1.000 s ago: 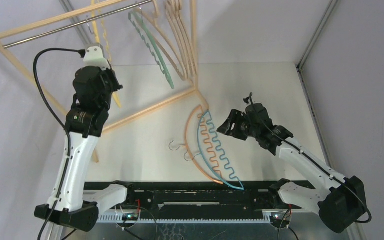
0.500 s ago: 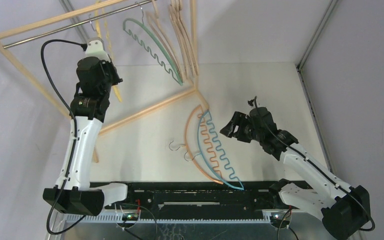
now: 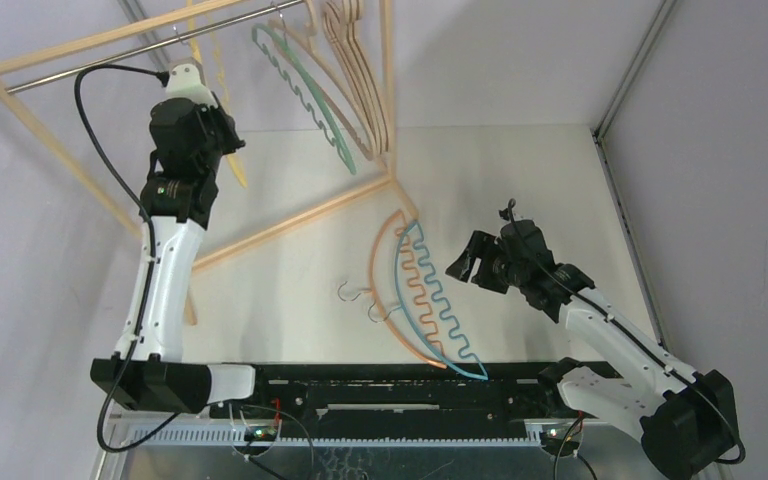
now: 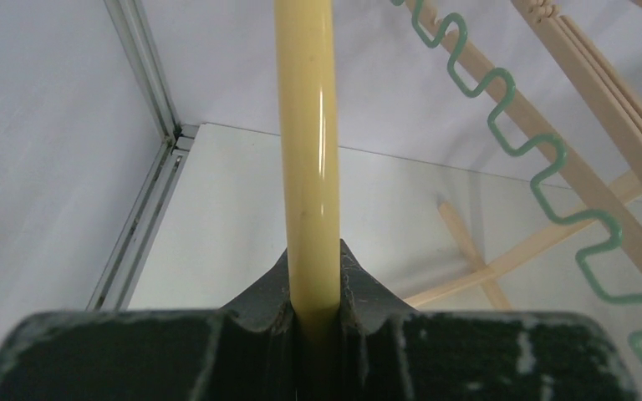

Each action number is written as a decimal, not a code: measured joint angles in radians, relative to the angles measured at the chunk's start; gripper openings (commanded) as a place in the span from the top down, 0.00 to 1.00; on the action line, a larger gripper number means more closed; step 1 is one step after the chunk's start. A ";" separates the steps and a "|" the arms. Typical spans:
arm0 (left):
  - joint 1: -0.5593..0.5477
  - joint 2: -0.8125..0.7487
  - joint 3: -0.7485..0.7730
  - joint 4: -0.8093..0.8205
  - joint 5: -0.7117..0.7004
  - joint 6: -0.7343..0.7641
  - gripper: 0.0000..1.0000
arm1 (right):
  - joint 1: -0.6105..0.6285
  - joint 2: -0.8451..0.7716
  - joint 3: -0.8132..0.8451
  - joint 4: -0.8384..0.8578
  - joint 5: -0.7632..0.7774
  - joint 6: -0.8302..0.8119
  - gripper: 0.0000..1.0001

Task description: Organize the hangers

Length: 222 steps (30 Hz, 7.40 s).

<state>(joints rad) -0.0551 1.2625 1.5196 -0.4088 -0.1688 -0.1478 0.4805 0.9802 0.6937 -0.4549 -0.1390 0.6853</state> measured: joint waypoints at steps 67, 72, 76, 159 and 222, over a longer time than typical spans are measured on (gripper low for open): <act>-0.238 -0.402 -0.429 -0.001 0.296 -0.159 0.00 | 0.517 0.414 0.006 0.075 0.121 -0.087 0.32; -0.238 -0.482 -0.491 -0.008 0.330 -0.178 0.00 | 0.523 0.492 0.049 0.101 0.143 -0.090 0.44; -0.238 -0.508 -0.527 -0.013 0.346 -0.186 0.00 | 0.524 0.542 0.073 0.123 0.157 -0.094 0.83; -0.840 -0.556 -0.937 0.259 0.118 -0.341 0.00 | 0.245 0.596 0.528 0.362 -0.085 0.290 1.00; -0.846 -0.306 -0.951 0.159 -0.181 -0.433 1.00 | 0.207 0.442 0.415 0.246 -0.338 0.124 0.00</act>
<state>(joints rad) -0.9009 0.9565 0.5682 -0.2497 -0.3500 -0.5808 0.6876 1.4223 1.1084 -0.2089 -0.4774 0.8093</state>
